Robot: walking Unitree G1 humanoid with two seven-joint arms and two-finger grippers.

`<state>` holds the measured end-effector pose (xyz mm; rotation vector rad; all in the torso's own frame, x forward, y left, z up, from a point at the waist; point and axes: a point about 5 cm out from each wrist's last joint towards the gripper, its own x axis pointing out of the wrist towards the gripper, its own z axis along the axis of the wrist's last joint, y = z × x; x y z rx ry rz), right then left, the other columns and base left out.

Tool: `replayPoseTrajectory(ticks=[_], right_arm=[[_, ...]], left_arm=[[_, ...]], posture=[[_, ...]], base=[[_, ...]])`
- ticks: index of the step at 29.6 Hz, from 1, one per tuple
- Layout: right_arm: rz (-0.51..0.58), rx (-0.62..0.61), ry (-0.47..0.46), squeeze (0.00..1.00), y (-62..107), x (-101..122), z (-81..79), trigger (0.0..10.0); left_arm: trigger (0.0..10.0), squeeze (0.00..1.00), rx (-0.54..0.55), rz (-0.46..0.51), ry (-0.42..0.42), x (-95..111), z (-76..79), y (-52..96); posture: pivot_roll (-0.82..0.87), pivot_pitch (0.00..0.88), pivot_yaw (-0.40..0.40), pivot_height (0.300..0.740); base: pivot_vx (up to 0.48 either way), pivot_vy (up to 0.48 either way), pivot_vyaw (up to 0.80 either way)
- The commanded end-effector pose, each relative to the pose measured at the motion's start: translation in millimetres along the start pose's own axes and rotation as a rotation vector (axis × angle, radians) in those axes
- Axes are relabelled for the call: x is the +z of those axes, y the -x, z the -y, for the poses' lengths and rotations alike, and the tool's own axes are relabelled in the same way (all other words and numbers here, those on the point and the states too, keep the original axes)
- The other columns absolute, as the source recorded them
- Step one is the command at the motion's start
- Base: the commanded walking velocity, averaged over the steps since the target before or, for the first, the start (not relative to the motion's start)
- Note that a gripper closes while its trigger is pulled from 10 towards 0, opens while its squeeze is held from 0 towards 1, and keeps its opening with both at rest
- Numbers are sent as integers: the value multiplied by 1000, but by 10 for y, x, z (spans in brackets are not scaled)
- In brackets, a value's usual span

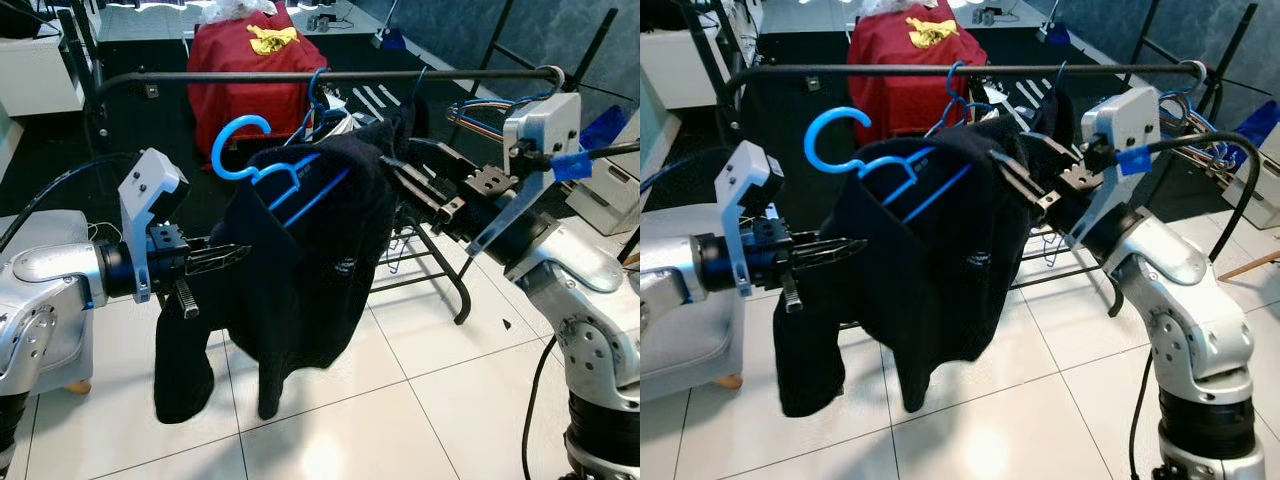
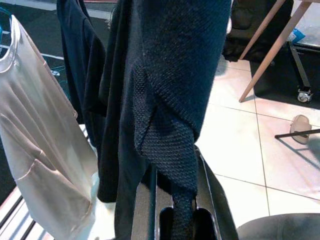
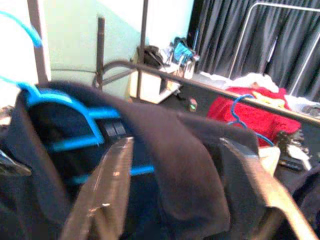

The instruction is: Hang hanger

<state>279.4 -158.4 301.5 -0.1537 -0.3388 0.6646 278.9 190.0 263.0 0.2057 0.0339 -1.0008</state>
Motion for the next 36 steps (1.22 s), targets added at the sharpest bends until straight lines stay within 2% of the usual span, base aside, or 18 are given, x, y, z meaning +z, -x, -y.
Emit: replayPoseTrajectory(ticks=[1,4,12,13,17,18,20,21,24,25,30,36], right_arm=[[-58,-33,48,1000,10,-106,26,10000],[-81,-72,93,1000,21,-132,72,10000],[-158,-78,166,1000,23,-214,79,10000],[-167,-73,166,447,25,-229,74,10000],[-174,-66,162,447,27,-242,68,10000],[-178,-61,164,0,25,-255,62,10000],[-187,-69,173,0,23,-269,71,10000],[-200,-105,194,0,22,-285,121,2000],[-201,-120,201,0,22,-285,141,2000],[-199,-140,209,0,26,-279,173,0],[-196,-202,232,0,39,-248,277,0],[-190,-211,233,0,37,-238,292,0]], left_arm=[[10000,0,-33,57,-19,100,36,-29],[10000,0,-50,63,-26,128,56,-29],[10000,0,-107,96,-40,220,160,-38],[10000,0,-109,99,-41,233,165,-40],[10000,0,-111,103,-42,246,167,-42],[10000,0,-116,112,-43,270,172,-39],[10000,0,-121,119,-47,288,179,-35],[10000,0,-127,123,-53,309,188,-28],[10000,0,-127,121,-55,310,190,-25],[10000,0,-125,119,-55,307,186,-19],[10000,0,-96,94,-63,277,139,14],[10000,0,-68,74,-62,243,86,50]], posture=[[-76,94,-40,740],[-71,96,-40,740],[-70,95,-43,740],[-70,95,-44,740],[-70,95,-44,740],[-68,95,-46,740],[-67,91,-46,740],[-67,91,-46,740],[-67,91,-46,740],[-68,87,-47,740],[-69,84,-48,740],[-69,79,-50,740]], base=[[0,0,0],[0,0,0],[0,0,0],[0,0,0],[0,0,0],[0,0,0],[0,0,0],[0,0,0],[0,0,0],[0,0,0],[0,0,0],[0,0,0]])
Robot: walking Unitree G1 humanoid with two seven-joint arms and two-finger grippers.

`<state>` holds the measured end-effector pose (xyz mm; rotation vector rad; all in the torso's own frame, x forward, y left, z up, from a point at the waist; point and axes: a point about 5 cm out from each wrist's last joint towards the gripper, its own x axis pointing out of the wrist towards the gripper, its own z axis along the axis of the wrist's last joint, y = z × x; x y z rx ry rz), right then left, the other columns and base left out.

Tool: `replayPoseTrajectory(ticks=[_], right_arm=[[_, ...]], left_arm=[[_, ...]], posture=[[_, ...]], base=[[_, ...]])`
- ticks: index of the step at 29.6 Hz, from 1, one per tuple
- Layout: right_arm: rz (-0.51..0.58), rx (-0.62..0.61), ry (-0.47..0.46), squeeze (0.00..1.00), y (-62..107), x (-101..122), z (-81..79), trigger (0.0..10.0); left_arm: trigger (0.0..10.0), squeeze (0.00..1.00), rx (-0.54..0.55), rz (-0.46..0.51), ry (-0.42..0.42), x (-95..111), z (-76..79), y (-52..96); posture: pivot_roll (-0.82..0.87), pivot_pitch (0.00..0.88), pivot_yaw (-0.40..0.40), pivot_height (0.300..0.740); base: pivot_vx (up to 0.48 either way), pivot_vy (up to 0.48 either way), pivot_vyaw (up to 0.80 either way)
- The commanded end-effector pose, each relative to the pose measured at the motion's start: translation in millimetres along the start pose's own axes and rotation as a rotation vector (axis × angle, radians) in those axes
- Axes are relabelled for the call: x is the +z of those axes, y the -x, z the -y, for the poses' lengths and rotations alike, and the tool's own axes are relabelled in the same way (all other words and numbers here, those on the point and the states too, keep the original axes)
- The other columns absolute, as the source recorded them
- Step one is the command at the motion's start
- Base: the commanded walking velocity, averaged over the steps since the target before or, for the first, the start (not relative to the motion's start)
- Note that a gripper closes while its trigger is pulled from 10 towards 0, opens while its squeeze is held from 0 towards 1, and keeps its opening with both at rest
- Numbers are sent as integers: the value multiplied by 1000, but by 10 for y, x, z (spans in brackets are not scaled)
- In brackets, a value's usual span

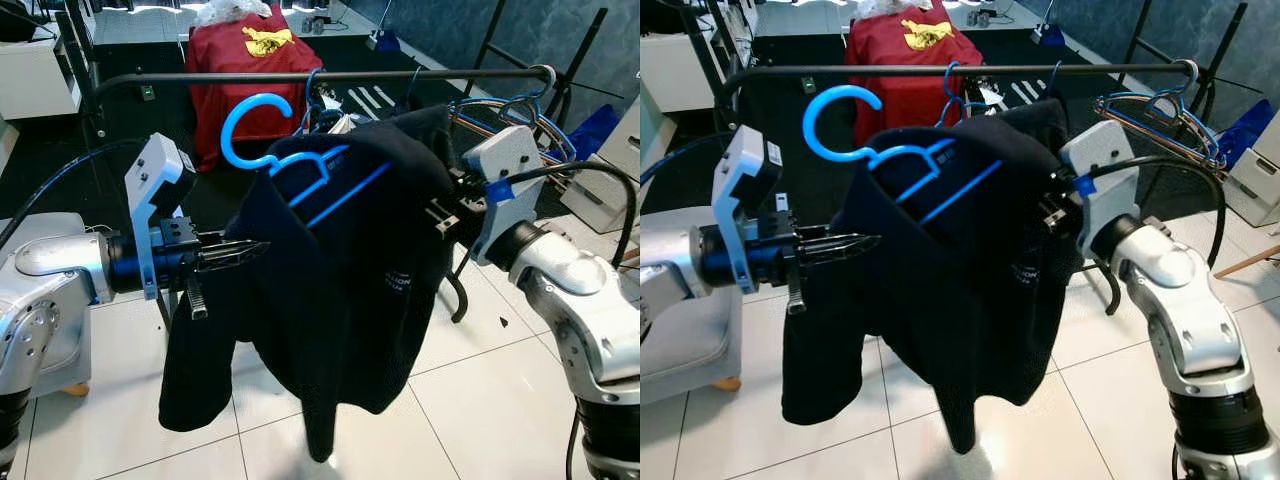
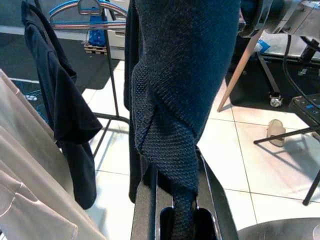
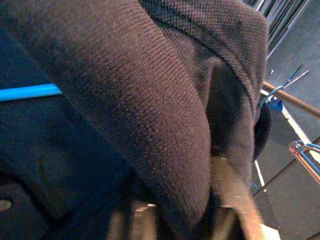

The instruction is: Hang hanger

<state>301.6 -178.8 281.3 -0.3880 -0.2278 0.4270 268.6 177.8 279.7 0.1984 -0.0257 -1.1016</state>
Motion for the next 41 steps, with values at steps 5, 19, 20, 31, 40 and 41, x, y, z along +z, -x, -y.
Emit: replayPoseTrajectory(ticks=[5,19,20,31,40,41], right_arm=[[19,-47,-2,0,7,33,96,0],[88,-276,-20,0,187,241,715,0],[88,-276,-20,0,187,241,715,0],[28,-313,-31,0,223,108,742,0],[18,-214,-123,0,97,34,490,5882],[18,-214,-123,0,97,34,490,5882]], left_arm=[[10000,0,49,-24,-49,13,-70,111],[10000,0,65,-257,-330,-232,-255,476],[10000,0,65,-257,-330,-232,-255,476],[10000,0,-194,-23,-336,166,-47,732],[10000,0,-245,341,-303,375,15,523],[10000,0,-245,341,-303,375,15,523]], posture=[[-68,78,-51,740],[-72,88,-53,740],[-72,88,-53,740],[-71,91,-50,740],[-79,92,-51,740],[-79,92,-51,740]], base=[[0,0,0],[0,0,0],[0,0,0],[0,0,0],[0,0,0],[0,0,0]])
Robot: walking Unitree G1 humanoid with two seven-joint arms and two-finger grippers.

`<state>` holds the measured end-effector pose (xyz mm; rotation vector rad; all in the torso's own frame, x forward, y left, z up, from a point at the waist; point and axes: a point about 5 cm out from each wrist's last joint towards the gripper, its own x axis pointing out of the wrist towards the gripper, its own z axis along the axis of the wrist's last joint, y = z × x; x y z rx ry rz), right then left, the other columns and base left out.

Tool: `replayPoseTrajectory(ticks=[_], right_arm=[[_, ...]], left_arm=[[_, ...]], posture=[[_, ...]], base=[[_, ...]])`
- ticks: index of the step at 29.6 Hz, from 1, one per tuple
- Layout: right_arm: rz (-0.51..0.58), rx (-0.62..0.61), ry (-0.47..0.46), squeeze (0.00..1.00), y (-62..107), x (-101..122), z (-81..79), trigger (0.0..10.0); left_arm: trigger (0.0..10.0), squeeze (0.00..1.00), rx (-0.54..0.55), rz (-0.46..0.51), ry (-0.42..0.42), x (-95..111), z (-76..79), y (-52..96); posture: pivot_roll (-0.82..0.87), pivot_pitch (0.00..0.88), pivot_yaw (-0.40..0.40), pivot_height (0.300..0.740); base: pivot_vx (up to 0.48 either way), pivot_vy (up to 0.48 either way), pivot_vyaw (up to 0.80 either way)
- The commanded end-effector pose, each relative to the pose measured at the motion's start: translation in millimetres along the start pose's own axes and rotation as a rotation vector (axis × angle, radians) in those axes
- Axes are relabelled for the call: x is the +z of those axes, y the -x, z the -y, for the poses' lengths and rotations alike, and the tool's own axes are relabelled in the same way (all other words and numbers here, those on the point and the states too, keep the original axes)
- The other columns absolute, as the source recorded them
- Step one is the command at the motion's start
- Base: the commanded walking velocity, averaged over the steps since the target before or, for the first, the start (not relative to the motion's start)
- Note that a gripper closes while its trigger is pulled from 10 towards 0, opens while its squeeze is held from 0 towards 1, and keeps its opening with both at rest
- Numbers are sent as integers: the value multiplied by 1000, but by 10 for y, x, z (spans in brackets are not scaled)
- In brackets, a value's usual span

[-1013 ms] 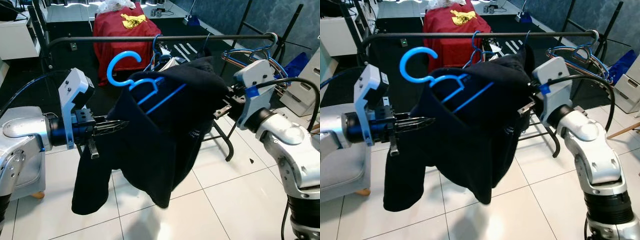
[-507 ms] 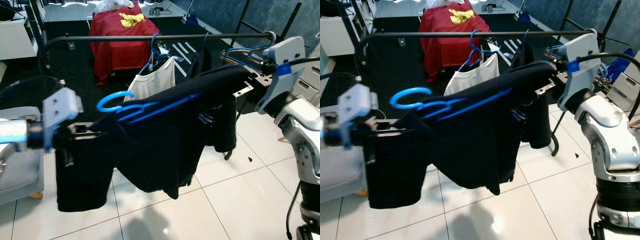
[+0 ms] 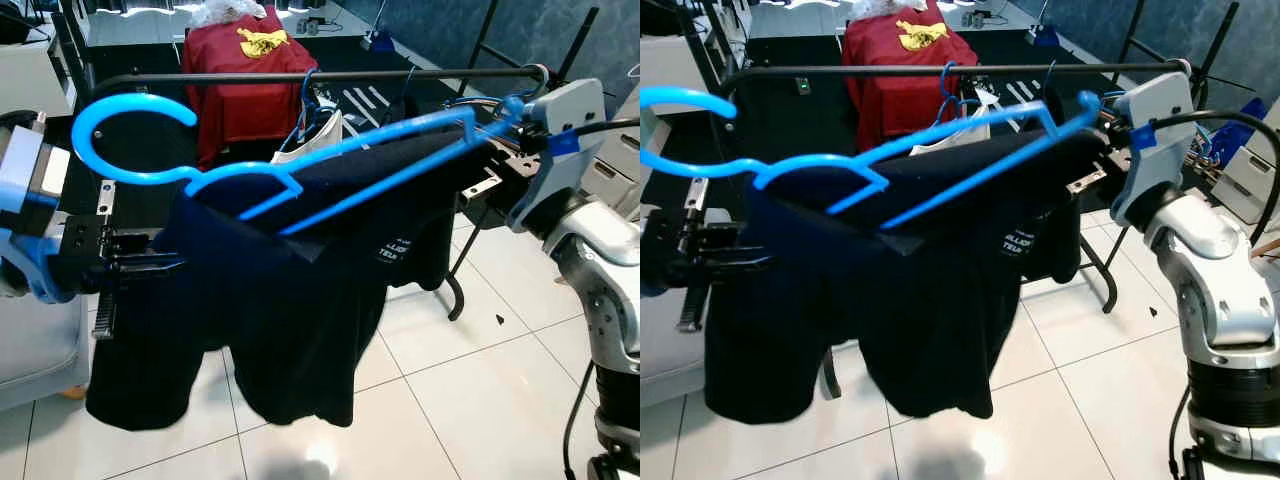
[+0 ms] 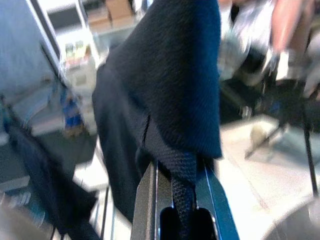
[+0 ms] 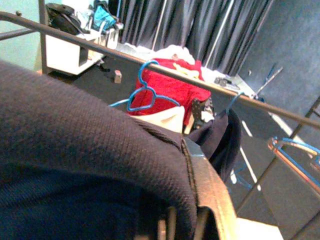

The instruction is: Hang hanger

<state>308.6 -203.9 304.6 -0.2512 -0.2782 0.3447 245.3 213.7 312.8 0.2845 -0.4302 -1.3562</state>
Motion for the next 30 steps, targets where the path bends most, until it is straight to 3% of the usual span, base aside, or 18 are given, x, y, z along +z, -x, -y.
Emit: replayPoseTrajectory(ticks=[1,2,3,4,5,9,15,16,17,18,19,20,22,23,24,25,29,30], right_arm=[[-17,22,-71,1000,62,-59,-40,10000],[-18,157,-91,1000,97,-89,-250,10000],[-18,157,-91,1000,97,-89,-250,10000],[-19,288,-112,1000,156,-107,-435,10000],[-19,288,-112,1000,156,-107,-435,10000],[-26,501,-131,1000,313,-96,-647,10000],[-39,555,-121,1000,373,-90,-665,10000],[-68,616,-109,1000,487,-84,-642,10000],[-68,616,-109,1000,487,-84,-642,10000],[-99,664,-95,1000,595,-76,-605,10000],[-99,664,-95,1000,595,-76,-605,10000],[-130,701,-79,1000,709,-53,-545,10000],[-130,701,-79,1000,709,-53,-545,10000],[-95,666,-77,1000,736,28,-435,10000],[-95,666,-77,1000,736,28,-435,10000],[-22,666,-99,1000,748,150,-404,10000],[-22,666,-99,1000,748,150,-404,10000],[32,668,-116,1000,752,232,-393,10000]], left_arm=[[10000,0,74,73,-15,29,-77,-7],[10000,0,140,101,10,-25,-154,-37],[10000,0,140,101,10,-25,-154,-37],[10000,0,204,95,30,-89,-226,-60],[10000,0,204,95,30,-89,-226,-60],[10000,0,284,-10,57,-209,-311,-48],[10000,0,294,-68,53,-245,-320,-34],[10000,0,313,-225,34,-344,-349,-6],[10000,0,313,-225,34,-344,-349,-6],[10000,0,312,-369,9,-433,-362,41],[10000,0,312,-369,9,-433,-362,41],[10000,0,285,-522,-26,-511,-360,107],[10000,0,285,-522,-26,-511,-360,107],[10000,0,204,-671,-83,-563,-315,154],[10000,0,204,-671,-83,-563,-315,154],[10000,0,121,-766,-120,-600,-271,143],[10000,0,121,-766,-120,-600,-271,143],[10000,0,68,-819,-142,-622,-241,129]], posture=[[-80,93,-47,740],[-82,93,-46,740],[-82,93,-46,740],[-82,95,-47,740],[-82,95,-47,740],[-83,96,-45,740],[-81,95,-47,740],[-74,95,-50,740],[-74,95,-50,740],[-75,94,-49,740],[-75,94,-49,740],[-79,92,-47,740],[-79,92,-47,740],[-77,89,-48,740],[-77,89,-48,740],[-71,83,-48,740],[-71,83,-48,740],[-71,83,-48,740]], base=[[0,0,0],[0,0,0],[0,0,0],[0,0,0],[0,0,0],[0,0,0],[0,0,0],[0,0,0],[0,0,0],[0,0,0],[0,0,0],[0,0,0],[0,0,0],[0,0,0],[0,0,0],[0,0,0],[0,0,0],[0,0,0]])
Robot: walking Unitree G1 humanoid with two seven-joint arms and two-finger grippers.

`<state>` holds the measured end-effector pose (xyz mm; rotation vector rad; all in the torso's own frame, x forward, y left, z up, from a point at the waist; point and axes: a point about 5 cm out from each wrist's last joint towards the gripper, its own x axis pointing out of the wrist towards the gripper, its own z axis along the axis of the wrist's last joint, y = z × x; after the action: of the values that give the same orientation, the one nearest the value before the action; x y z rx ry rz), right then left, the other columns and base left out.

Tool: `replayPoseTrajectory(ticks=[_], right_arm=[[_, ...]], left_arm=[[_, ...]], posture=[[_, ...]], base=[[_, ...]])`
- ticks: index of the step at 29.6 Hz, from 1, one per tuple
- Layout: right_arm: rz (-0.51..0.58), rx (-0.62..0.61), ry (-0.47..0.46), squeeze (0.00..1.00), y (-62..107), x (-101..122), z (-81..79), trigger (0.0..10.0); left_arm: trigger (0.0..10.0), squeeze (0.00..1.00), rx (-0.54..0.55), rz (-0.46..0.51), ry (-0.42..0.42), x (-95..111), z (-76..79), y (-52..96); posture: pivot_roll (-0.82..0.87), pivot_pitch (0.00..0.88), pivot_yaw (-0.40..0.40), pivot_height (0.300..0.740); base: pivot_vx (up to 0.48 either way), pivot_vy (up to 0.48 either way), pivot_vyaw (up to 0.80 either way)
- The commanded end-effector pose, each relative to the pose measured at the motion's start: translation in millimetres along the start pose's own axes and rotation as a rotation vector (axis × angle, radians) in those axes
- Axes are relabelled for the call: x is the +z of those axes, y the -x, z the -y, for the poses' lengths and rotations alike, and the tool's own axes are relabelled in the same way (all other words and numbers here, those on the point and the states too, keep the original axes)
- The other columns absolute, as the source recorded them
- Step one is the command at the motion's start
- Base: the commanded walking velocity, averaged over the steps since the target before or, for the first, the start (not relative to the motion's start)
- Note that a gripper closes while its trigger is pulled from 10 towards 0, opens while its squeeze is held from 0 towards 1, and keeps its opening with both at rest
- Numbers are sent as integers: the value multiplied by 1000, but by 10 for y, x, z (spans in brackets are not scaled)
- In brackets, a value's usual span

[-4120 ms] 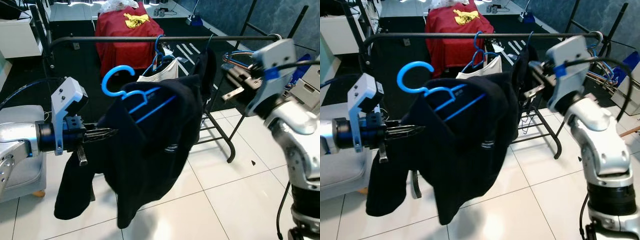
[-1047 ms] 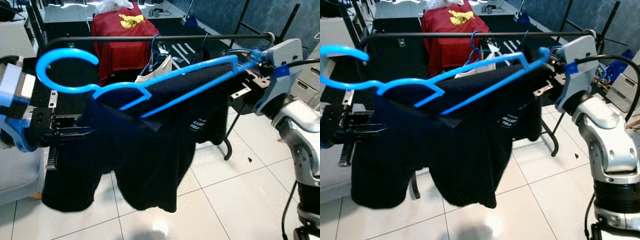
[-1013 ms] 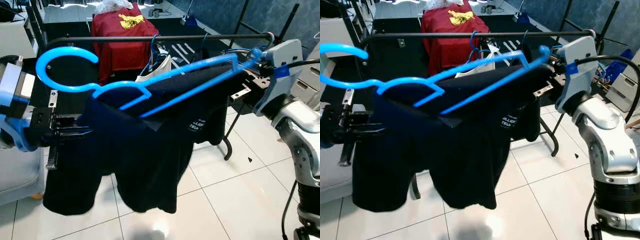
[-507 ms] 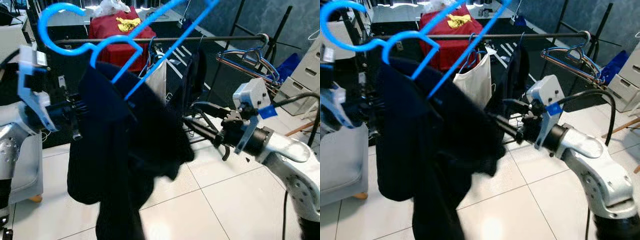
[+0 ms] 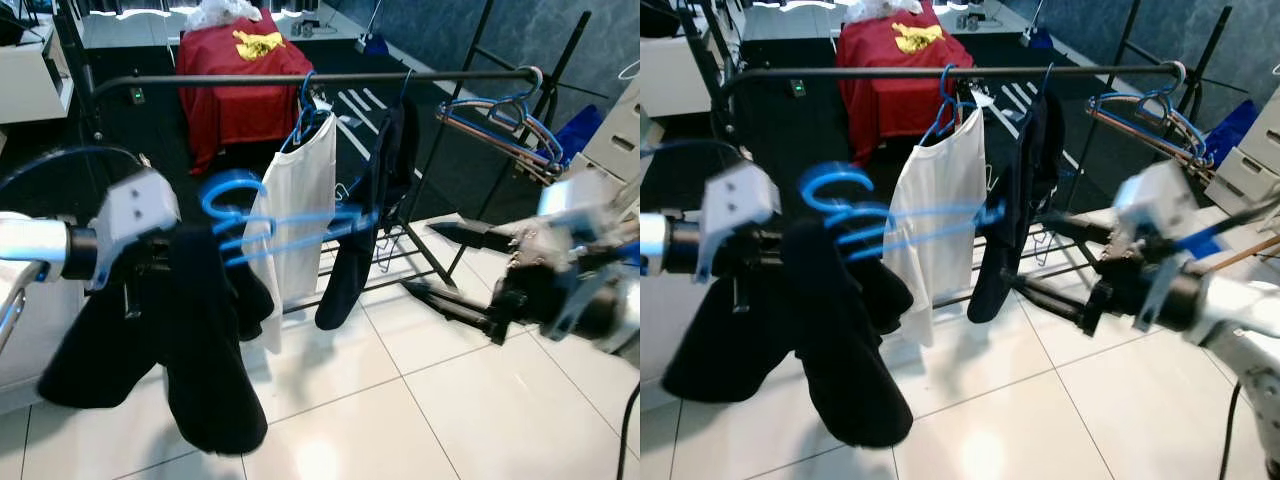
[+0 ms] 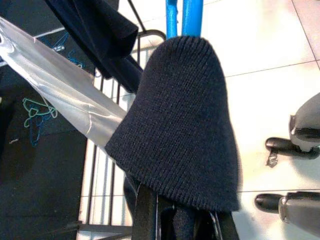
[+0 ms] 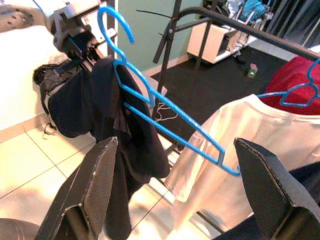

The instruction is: Hang hanger

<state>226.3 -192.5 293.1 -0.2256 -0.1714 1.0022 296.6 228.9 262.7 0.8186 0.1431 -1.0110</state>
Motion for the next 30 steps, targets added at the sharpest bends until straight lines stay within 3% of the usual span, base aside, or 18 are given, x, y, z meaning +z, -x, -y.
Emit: replayPoseTrajectory(ticks=[1,3,4,5,8,11,15,17,24,30], right_arm=[[28,17,6,1000,10,60,-31,10000],[28,17,6,1000,10,60,-31,10000],[51,36,38,1000,-34,134,-32,10000],[-21,24,89,0,-83,68,6,10000],[-21,24,89,0,-83,68,6,10000],[-108,51,115,0,-191,-96,18,10000],[-116,80,108,0,-243,-140,-1,10000],[-97,146,82,0,-316,-144,-39,10000],[-27,250,56,0,-405,-84,-121,10000],[132,193,56,0,-477,161,1,10000]], left_arm=[[10000,0,-28,-32,-60,42,12,31],[10000,0,-28,-32,-60,42,12,31],[10000,0,-103,-32,-122,125,72,-36],[10000,0,-169,11,-166,260,119,-94],[10000,0,-169,11,-166,260,119,-94],[10000,0,-277,135,-236,559,210,-156],[10000,0,-313,178,-257,665,244,-164],[10000,0,-368,236,-302,817,295,-190],[10000,0,-409,260,-315,898,336,-225],[10000,0,-432,268,-316,940,357,-266]], posture=[[-71,83,-48,740],[-71,83,-48,740],[-64,77,-52,740],[-66,70,-55,740],[-66,70,-55,740],[-61,68,-57,740],[-58,71,-62,740],[-61,75,-57,740],[-60,78,-58,740],[-64,81,-54,740]], base=[[0,0,0],[0,0,0],[0,0,0],[0,0,0],[0,0,0],[0,0,0],[0,0,0],[0,0,0],[0,0,0],[0,0,0]])
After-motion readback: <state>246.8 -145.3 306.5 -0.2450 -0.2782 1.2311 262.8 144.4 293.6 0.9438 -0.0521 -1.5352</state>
